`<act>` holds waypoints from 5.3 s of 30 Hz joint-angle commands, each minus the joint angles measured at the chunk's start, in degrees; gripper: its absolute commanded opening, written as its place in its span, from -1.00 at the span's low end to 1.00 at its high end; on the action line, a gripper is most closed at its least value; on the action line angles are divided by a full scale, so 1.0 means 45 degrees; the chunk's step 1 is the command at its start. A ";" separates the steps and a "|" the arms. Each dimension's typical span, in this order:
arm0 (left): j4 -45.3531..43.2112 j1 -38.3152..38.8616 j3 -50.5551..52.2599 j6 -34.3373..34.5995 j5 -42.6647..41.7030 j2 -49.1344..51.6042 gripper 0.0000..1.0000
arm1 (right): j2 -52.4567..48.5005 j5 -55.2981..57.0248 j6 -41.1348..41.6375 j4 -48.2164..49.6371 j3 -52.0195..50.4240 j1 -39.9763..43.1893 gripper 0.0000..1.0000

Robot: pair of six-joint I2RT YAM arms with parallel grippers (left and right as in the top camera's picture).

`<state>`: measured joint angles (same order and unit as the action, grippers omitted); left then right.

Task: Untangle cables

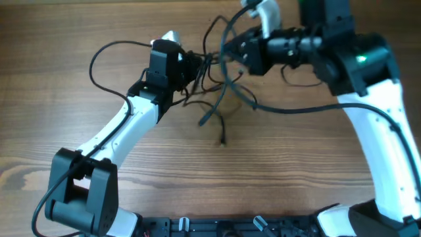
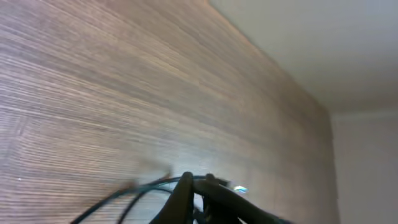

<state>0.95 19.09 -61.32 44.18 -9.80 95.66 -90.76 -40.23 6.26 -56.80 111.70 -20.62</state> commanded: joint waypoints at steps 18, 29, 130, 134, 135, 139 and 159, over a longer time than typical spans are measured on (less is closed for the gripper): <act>0.0976 -0.2686 0.0073 -0.1870 -0.3604 -0.0505 -0.92 | -0.0593 0.0933 0.0374 -0.1064 0.0685 0.1020 -0.91; 0.3021 -0.3988 0.0078 -0.2118 -0.4255 -0.2754 -0.92 | -0.3589 0.3473 0.0607 -0.1375 0.0656 -0.1073 0.82; -0.0165 -0.1438 -0.0831 0.8505 0.2919 -1.0122 -0.92 | -0.7135 0.1511 0.0641 -0.1137 0.0486 -0.2011 0.63; 0.5134 -0.1443 -0.0831 0.6173 0.2497 -0.9044 -0.92 | -0.7145 0.2565 0.0602 -0.1423 0.0486 -0.1987 0.64; 0.5955 -0.1447 -0.0831 0.6173 0.2671 -0.8675 -0.92 | -0.7145 0.2637 0.0607 -0.1520 0.0486 -0.1987 0.64; 0.8684 -0.1282 -0.0831 0.6003 0.1768 -0.6159 -0.92 | -0.7145 0.4046 0.1078 -0.2127 0.0486 -0.1987 0.64; 0.7057 -0.3861 -0.1807 0.2939 0.0461 -0.7635 -0.92 | -0.7864 0.4881 0.1637 -0.0520 0.0486 -0.2997 0.49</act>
<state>36.53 4.93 -68.10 59.02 -8.08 71.70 -122.83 -18.35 13.82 -60.77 113.75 -32.64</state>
